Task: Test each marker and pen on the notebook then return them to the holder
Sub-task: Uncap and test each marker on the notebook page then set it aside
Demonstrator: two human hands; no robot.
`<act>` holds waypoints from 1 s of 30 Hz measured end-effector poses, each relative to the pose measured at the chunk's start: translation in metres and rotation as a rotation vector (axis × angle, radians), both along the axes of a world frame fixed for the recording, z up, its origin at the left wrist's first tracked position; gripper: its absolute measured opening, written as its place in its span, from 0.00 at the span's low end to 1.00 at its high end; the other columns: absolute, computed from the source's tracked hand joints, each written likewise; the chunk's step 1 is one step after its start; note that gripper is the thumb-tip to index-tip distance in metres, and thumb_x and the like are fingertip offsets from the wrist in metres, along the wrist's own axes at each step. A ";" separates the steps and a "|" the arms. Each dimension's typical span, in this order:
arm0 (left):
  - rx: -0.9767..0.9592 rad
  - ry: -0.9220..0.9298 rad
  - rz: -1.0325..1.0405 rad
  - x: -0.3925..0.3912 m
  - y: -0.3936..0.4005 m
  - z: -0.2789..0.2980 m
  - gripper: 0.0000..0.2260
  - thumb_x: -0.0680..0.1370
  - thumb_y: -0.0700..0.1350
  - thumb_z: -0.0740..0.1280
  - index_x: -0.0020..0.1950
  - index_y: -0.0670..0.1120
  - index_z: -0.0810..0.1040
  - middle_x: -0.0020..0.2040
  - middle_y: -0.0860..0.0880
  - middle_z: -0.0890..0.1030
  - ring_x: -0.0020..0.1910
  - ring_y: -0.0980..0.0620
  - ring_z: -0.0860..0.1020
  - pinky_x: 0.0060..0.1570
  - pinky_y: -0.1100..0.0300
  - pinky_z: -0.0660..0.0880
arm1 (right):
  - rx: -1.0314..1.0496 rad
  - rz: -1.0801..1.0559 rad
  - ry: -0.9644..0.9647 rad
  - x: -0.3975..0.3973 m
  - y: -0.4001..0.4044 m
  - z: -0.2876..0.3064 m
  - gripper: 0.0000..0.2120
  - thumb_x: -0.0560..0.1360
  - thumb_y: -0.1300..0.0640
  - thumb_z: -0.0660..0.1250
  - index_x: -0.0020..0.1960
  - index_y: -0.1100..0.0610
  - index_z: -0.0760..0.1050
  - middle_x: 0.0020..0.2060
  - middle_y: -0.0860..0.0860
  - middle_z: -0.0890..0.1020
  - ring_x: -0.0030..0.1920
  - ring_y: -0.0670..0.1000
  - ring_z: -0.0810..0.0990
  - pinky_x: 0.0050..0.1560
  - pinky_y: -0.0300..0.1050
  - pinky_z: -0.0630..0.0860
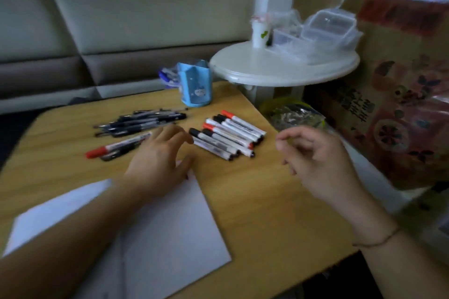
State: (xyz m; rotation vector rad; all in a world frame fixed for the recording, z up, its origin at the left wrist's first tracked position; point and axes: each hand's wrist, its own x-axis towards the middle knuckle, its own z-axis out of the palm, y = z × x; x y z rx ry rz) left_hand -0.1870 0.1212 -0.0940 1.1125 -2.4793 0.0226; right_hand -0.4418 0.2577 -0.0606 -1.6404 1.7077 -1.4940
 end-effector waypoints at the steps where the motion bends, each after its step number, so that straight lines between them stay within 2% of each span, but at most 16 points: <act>1: 0.014 0.028 0.075 0.018 0.000 -0.003 0.18 0.76 0.59 0.59 0.58 0.50 0.77 0.60 0.48 0.76 0.58 0.44 0.76 0.52 0.48 0.77 | 0.002 0.048 0.044 0.019 -0.018 0.001 0.01 0.73 0.52 0.70 0.44 0.49 0.79 0.31 0.47 0.82 0.31 0.47 0.80 0.32 0.44 0.75; 3: 0.022 0.077 0.201 0.049 0.000 -0.009 0.20 0.74 0.59 0.57 0.57 0.49 0.78 0.59 0.47 0.76 0.56 0.42 0.76 0.51 0.48 0.76 | 0.025 0.127 0.215 0.056 -0.053 0.000 0.05 0.72 0.47 0.69 0.46 0.45 0.79 0.34 0.42 0.82 0.34 0.45 0.80 0.36 0.46 0.77; 5: 0.055 0.081 0.327 0.071 -0.002 -0.009 0.22 0.73 0.59 0.58 0.60 0.49 0.78 0.61 0.47 0.75 0.58 0.41 0.74 0.55 0.47 0.75 | 0.070 0.197 0.459 0.092 -0.084 -0.002 0.07 0.73 0.47 0.69 0.51 0.44 0.79 0.41 0.39 0.81 0.42 0.42 0.78 0.43 0.47 0.78; 8: 0.115 0.147 0.478 0.091 -0.008 -0.011 0.17 0.75 0.55 0.64 0.62 0.50 0.76 0.62 0.49 0.75 0.61 0.44 0.71 0.59 0.47 0.71 | 0.023 0.239 0.805 0.132 -0.125 -0.006 0.10 0.75 0.50 0.67 0.57 0.44 0.77 0.53 0.41 0.78 0.56 0.47 0.73 0.51 0.46 0.74; 13: 0.110 0.215 0.422 0.098 -0.014 -0.015 0.15 0.74 0.48 0.64 0.59 0.49 0.77 0.55 0.49 0.79 0.56 0.44 0.74 0.55 0.47 0.74 | 0.093 0.082 1.109 0.152 -0.181 -0.022 0.16 0.75 0.48 0.66 0.63 0.46 0.75 0.62 0.45 0.74 0.63 0.52 0.66 0.56 0.51 0.69; 16: 0.068 0.258 0.386 0.099 -0.014 -0.018 0.15 0.72 0.48 0.64 0.56 0.48 0.79 0.52 0.49 0.80 0.53 0.44 0.75 0.52 0.47 0.74 | 0.169 0.046 1.128 0.152 -0.192 -0.026 0.15 0.76 0.45 0.66 0.60 0.46 0.77 0.62 0.45 0.74 0.63 0.52 0.65 0.57 0.52 0.67; 19: 0.045 0.306 0.448 0.101 -0.016 -0.021 0.13 0.74 0.49 0.67 0.58 0.50 0.79 0.58 0.51 0.78 0.58 0.46 0.73 0.57 0.48 0.72 | 0.178 0.064 1.085 0.151 -0.194 -0.028 0.15 0.75 0.41 0.65 0.58 0.45 0.78 0.61 0.44 0.74 0.62 0.51 0.65 0.59 0.52 0.66; 22: 0.103 0.353 0.566 0.103 -0.019 -0.022 0.14 0.76 0.51 0.66 0.62 0.52 0.76 0.62 0.53 0.75 0.63 0.48 0.69 0.62 0.48 0.68 | 0.133 0.092 1.041 0.157 -0.195 -0.025 0.20 0.75 0.36 0.61 0.61 0.45 0.76 0.60 0.43 0.75 0.62 0.50 0.66 0.59 0.51 0.67; 26: 0.147 0.347 0.570 0.103 -0.020 -0.023 0.14 0.77 0.50 0.66 0.62 0.52 0.75 0.62 0.53 0.75 0.62 0.48 0.69 0.62 0.50 0.68 | 0.175 0.184 1.066 0.176 -0.199 -0.022 0.19 0.77 0.39 0.61 0.65 0.44 0.74 0.59 0.44 0.76 0.62 0.51 0.67 0.61 0.51 0.68; 30: 0.142 0.401 0.526 0.104 -0.021 -0.025 0.14 0.77 0.45 0.66 0.63 0.47 0.76 0.61 0.50 0.74 0.60 0.48 0.68 0.61 0.55 0.67 | 0.207 0.190 0.986 0.183 -0.200 -0.022 0.14 0.76 0.43 0.65 0.59 0.46 0.76 0.59 0.44 0.76 0.62 0.51 0.67 0.61 0.51 0.69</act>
